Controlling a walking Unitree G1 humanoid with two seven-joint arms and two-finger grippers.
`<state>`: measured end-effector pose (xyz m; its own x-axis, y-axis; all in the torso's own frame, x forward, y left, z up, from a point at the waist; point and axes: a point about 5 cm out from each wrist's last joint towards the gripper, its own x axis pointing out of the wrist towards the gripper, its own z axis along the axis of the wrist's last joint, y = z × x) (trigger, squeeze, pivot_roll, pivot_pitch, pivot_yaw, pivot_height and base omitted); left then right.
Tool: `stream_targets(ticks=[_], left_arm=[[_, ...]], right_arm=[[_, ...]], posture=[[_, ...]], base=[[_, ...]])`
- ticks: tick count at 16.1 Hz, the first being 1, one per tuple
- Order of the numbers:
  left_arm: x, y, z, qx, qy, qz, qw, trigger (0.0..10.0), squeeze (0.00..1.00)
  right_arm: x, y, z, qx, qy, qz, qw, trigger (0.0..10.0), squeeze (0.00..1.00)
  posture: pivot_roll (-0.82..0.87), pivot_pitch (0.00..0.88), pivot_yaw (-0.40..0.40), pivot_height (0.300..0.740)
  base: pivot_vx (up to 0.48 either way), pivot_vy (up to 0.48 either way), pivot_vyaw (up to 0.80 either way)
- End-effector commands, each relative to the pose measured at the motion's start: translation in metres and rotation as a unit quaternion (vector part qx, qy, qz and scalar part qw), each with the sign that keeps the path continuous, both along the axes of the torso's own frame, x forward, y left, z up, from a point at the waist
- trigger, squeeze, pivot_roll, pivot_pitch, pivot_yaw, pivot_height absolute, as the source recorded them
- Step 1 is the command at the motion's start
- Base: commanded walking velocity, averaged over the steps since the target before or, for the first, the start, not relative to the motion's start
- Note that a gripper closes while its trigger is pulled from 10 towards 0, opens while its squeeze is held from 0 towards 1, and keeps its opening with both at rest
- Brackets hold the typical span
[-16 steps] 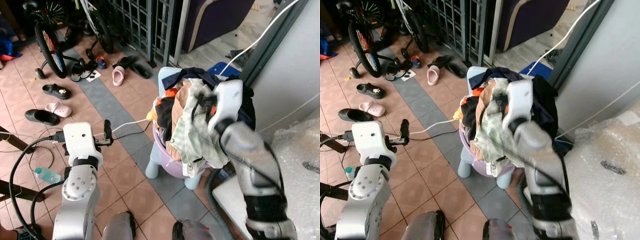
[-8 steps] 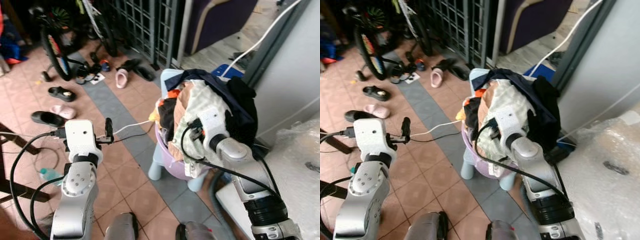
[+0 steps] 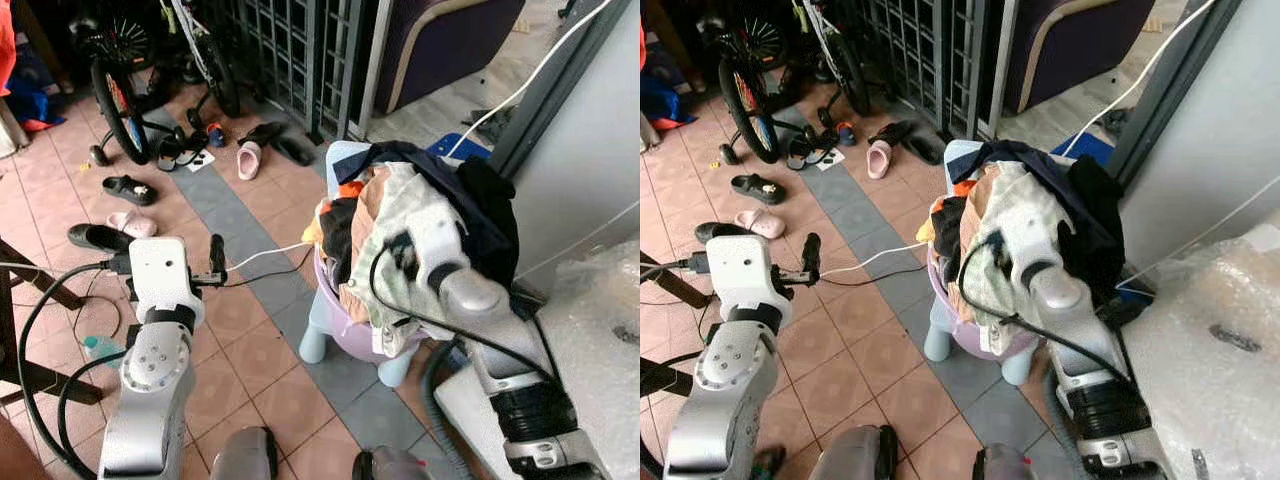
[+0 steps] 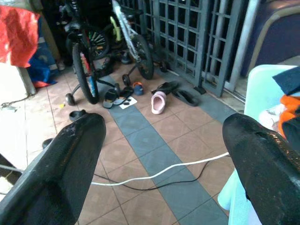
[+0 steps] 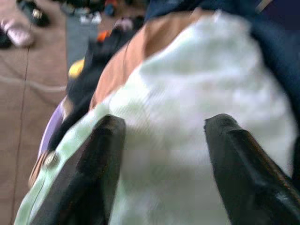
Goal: Clothes washing
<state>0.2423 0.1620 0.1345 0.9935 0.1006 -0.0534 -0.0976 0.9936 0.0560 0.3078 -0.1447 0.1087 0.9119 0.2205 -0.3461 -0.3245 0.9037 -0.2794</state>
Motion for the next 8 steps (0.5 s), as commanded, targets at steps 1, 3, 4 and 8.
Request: stream_targets(ticks=[1,3,4,8], left_arm=[[0.000,0.000,-0.004,0.006,0.006,-0.004,1.000,10.0,0.00],[-0.003,-0.003,0.000,0.004,0.004,-0.003,1.000,10.0,0.00],[-0.006,-0.003,-0.001,0.002,0.005,0.000,1.000,10.0,0.00],[-0.011,0.002,0.002,0.005,0.005,0.009,1.000,10.0,0.00]], right_arm=[[-0.004,0.000,-0.009,-0.002,0.020,-0.003,1.000,10.0,1.00],[-0.008,-0.001,-0.024,0.002,0.059,-0.029,0.998,10.0,1.00],[-0.007,0.000,-0.028,0.003,0.068,-0.030,0.997,10.0,1.00],[-0.003,0.004,-0.030,0.017,0.093,-0.022,0.995,0.0,0.00]], posture=[[0.06,0.074,0.017,0.740],[0.08,0.084,0.005,0.740],[0.09,0.090,0.001,0.740],[0.10,0.118,-0.021,0.740]], base=[[0.000,0.000,0.00],[0.000,0.000,0.00],[0.000,0.000,0.00],[0.000,0.000,0.00]])
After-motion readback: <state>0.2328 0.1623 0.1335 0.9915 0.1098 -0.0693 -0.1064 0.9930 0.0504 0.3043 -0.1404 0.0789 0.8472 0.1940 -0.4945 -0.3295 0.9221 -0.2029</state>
